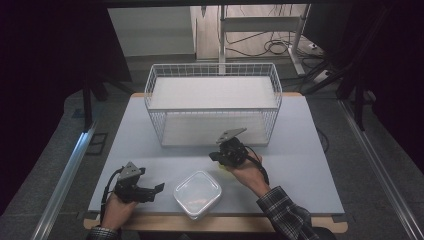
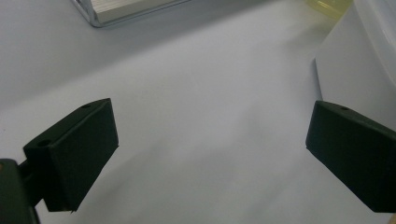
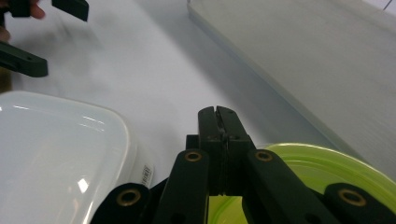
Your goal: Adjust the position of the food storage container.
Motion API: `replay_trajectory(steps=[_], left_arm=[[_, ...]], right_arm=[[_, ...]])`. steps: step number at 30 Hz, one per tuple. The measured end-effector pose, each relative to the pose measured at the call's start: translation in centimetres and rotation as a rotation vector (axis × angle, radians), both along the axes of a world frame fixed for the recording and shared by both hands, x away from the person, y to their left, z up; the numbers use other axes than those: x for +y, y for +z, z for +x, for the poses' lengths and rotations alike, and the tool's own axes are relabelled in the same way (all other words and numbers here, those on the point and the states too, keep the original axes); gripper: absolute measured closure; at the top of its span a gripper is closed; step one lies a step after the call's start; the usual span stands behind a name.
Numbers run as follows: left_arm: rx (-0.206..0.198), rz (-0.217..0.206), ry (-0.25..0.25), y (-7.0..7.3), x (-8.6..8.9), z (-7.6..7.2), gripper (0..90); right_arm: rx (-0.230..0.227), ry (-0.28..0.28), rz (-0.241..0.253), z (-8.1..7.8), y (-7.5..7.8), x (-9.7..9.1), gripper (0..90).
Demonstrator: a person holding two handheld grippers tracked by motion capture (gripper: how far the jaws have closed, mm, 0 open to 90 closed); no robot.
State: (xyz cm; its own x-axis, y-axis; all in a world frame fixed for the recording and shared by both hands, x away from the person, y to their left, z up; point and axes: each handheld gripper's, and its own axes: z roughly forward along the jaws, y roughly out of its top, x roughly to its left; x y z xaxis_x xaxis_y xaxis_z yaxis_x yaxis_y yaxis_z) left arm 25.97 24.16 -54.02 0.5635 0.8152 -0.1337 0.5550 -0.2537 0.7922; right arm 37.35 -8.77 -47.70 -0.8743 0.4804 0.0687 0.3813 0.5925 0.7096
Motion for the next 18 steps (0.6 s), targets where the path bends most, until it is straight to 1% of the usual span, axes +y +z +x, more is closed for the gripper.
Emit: replay_trajectory(steps=[3, 5, 8, 13, 16, 18], left_arm=[[0.001, 0.0, 0.0, 0.0, 0.0, 0.0, 2.4], [0.002, 0.0, -0.001, 0.0, 0.0, 0.0, 2.5], [0.003, 0.004, -0.003, 0.0, -0.1, 0.0, 2.6], [0.009, 0.02, -0.004, -0.1, -0.2, 0.0, 3.1], [0.009, 0.019, -0.003, -0.1, -0.2, 0.0, 3.1], [0.009, 0.019, -0.002, -0.1, -0.2, 0.0, 3.2]], right_arm=[[-0.002, 0.001, -0.031, 0.2, -0.5, 0.2, 89.4], [0.012, -0.003, -0.017, 0.3, -0.6, 0.0, 89.4], [-0.001, -0.023, -0.034, 0.3, -0.5, -0.1, 89.4], [0.006, -0.051, -0.021, 0.5, -0.5, -1.2, 89.4], [0.007, -0.067, -0.017, 0.6, -0.5, -1.8, 89.4], [0.003, -0.076, -0.023, 0.7, -0.5, -2.3, 89.4]])
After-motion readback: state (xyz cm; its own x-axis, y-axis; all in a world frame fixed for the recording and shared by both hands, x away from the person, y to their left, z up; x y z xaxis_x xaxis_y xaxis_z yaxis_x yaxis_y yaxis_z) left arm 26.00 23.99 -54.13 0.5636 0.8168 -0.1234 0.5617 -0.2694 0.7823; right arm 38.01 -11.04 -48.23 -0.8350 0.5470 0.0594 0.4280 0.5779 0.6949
